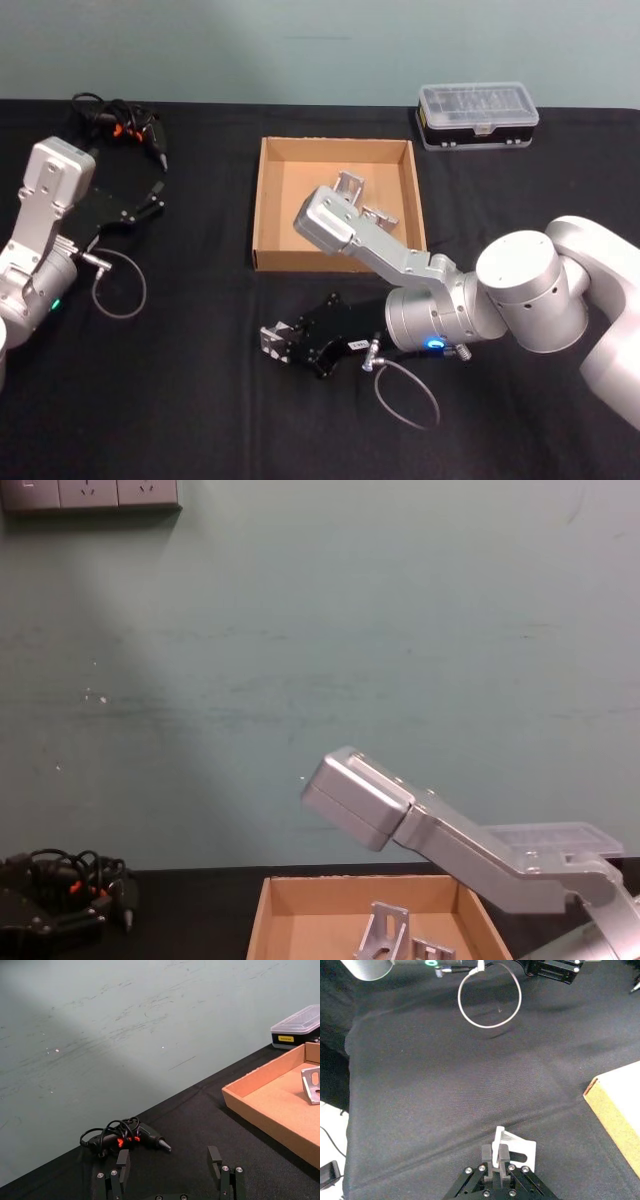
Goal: Use one hand to pick up the angle iron from the table and place it into the box.
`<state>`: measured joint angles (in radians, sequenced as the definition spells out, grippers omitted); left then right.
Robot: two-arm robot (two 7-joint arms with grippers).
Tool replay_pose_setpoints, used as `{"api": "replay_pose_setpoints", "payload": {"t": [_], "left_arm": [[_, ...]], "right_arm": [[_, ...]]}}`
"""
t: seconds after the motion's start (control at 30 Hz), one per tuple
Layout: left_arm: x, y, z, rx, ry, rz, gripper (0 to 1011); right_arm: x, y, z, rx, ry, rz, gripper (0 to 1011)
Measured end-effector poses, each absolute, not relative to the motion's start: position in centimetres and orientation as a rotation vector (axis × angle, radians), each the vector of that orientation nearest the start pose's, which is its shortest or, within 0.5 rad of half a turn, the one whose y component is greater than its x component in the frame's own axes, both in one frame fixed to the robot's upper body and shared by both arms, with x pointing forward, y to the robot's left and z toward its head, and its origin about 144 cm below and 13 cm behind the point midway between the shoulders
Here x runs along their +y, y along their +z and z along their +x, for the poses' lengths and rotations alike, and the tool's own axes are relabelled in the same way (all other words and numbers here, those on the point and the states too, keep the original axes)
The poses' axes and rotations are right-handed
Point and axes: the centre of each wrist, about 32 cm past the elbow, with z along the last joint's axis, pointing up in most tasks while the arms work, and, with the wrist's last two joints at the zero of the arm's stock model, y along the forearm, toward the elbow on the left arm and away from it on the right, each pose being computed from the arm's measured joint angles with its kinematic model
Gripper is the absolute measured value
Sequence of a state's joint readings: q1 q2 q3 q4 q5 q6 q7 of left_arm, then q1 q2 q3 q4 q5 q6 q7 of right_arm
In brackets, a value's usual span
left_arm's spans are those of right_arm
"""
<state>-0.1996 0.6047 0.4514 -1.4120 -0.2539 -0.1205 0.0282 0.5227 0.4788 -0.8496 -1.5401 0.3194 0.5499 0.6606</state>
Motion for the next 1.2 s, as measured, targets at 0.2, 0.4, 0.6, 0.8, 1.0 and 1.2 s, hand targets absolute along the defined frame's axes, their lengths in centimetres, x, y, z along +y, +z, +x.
{"api": "replay_pose_setpoints", "payload": {"t": [0.2, 0.4, 0.6, 0.8, 1.0, 1.2], "left_arm": [[31.0, 114.0, 48.9, -0.285, 1.248, 0.304, 1011], [31.0, 114.0, 48.9, -0.285, 1.248, 0.304, 1011], [31.0, 114.0, 48.9, -0.285, 1.248, 0.304, 1011], [31.0, 114.0, 48.9, -0.285, 1.248, 0.304, 1011], [31.0, 114.0, 48.9, -0.285, 1.248, 0.304, 1011], [31.0, 114.0, 48.9, -0.285, 1.248, 0.304, 1011]], "right_arm": [[-15.3, 120.9, 51.2, 0.108, -0.296, -0.642, 86], [-15.8, 121.4, 51.6, 0.099, -0.313, -0.611, 85], [-16.3, 123.3, 52.6, 0.068, -0.345, -0.538, 86], [-16.7, 125.7, 53.9, 0.05, -0.379, -0.466, 86], [-17.0, 127.6, 56.0, 0.039, -0.436, -0.438, 85], [-17.0, 128.2, 58.1, 0.045, -0.491, -0.472, 86]]}}
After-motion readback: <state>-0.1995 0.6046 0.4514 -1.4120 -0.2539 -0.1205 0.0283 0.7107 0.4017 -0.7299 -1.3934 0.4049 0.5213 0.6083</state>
